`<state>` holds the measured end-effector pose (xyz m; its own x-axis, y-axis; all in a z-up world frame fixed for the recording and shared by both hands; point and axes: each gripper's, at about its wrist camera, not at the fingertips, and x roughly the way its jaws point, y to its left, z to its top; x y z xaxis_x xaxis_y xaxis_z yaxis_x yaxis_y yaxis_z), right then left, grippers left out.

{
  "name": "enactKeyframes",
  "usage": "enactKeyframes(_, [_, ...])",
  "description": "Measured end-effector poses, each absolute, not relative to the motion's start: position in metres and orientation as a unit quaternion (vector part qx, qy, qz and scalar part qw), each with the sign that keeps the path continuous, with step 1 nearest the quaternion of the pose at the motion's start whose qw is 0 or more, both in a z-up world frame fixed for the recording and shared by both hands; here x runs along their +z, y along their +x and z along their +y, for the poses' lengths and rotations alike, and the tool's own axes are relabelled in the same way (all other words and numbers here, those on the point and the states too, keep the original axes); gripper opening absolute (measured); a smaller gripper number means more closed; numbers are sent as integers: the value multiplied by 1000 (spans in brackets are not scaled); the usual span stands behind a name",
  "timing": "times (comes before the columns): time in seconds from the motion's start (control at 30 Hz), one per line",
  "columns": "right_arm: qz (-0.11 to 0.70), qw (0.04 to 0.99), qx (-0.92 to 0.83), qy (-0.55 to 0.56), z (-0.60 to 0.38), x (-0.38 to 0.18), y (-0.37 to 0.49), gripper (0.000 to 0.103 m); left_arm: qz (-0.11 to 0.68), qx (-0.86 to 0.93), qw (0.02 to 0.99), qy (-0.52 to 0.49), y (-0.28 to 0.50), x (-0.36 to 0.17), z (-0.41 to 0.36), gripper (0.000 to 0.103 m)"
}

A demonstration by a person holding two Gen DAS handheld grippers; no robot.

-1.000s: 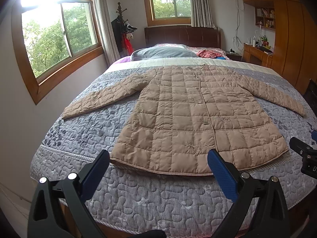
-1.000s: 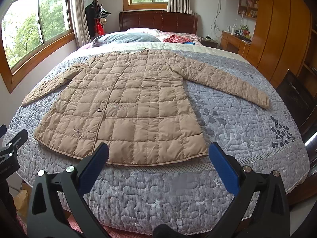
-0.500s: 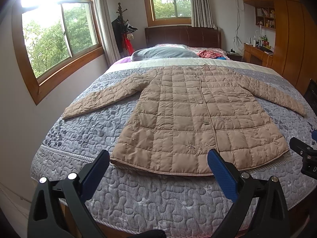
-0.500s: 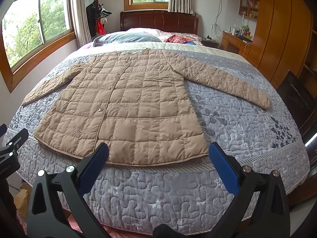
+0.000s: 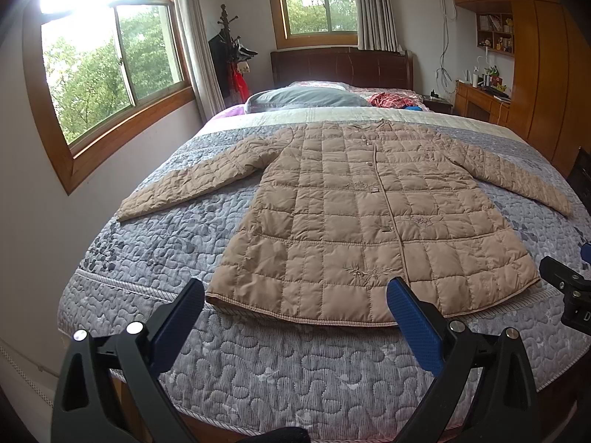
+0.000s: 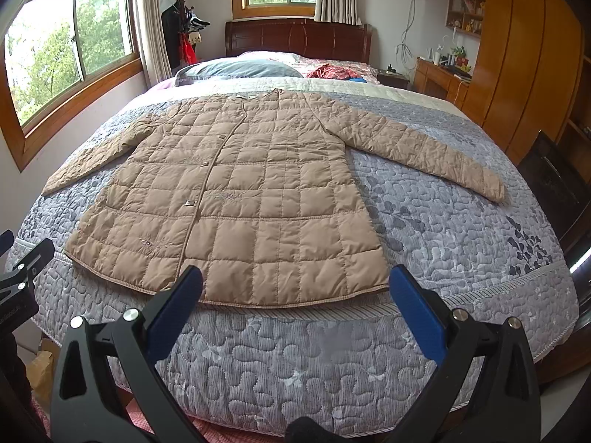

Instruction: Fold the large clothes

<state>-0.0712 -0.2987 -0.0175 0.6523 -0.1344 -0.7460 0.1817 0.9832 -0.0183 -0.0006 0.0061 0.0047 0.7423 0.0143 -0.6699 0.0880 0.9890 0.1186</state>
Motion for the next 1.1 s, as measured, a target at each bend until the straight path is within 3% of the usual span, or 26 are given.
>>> enactKeyframes(1.1, [409,908,-85,30,-301,-18,-70,100,361,-17,929,74,0,-1,4,99])
